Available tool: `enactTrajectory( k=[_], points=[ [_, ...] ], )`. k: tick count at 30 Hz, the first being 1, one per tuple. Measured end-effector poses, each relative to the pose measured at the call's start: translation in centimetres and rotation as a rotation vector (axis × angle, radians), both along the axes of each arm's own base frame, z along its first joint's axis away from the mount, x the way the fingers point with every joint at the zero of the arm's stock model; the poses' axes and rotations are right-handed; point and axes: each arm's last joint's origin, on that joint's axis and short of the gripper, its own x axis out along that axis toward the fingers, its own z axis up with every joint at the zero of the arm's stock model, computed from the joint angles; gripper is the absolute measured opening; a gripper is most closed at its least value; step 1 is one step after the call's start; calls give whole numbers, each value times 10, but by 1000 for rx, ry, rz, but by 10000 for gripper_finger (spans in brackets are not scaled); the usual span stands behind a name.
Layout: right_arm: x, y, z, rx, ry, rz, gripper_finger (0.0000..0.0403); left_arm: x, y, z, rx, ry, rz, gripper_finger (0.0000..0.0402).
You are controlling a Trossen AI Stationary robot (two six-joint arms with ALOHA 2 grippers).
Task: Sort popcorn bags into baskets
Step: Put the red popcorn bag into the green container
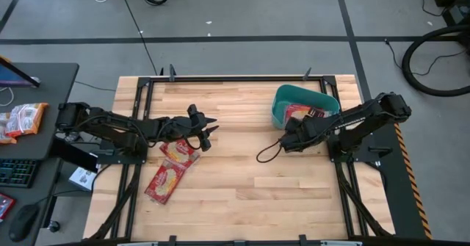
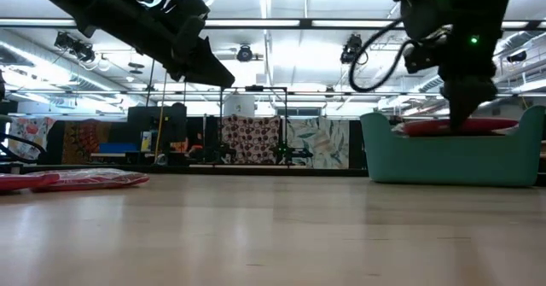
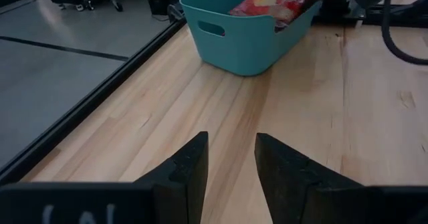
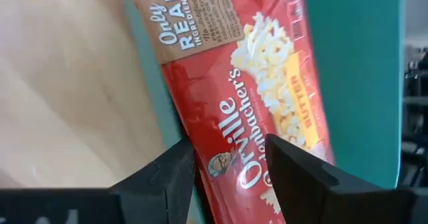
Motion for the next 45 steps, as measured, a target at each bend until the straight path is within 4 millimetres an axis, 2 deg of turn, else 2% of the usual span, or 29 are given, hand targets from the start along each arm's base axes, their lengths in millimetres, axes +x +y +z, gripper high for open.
enactTrajectory(
  k=[3, 6, 12, 15, 23, 35, 38, 41, 45],
  points=[
    [3, -7, 4, -16, -57, -86, 185, 0, 0, 0, 0, 0, 0, 130],
    [4, -15, 4, 40, -71, -166, 185, 0, 0, 0, 0, 0, 0, 130],
    [0, -23, 4, 71, -14, -199, 184, 0, 0, -1, -2, 8, -3, 130],
    [1, -27, 3, 77, -40, -231, 184, 0, 0, -1, -2, 8, -3, 130],
    [12, -32, 2, 108, -128, -203, 184, 0, 0, -1, -2, 8, -3, 130],
    [11, -30, 1, 209, -81, -160, 183, 0, 0, -1, -5, 12, -2, 130],
    [11, -28, 9, 204, -59, -152, 183, -1, 0, -1, -12, 10, 1, 130],
    [15, -24, 26, 184, -68, -145, 183, -1, 0, -2, -17, 16, 3, 130],
    [26, -15, 50, 106, -167, -89, 183, -1, 0, -2, -19, 18, -2, 130]
  ],
)
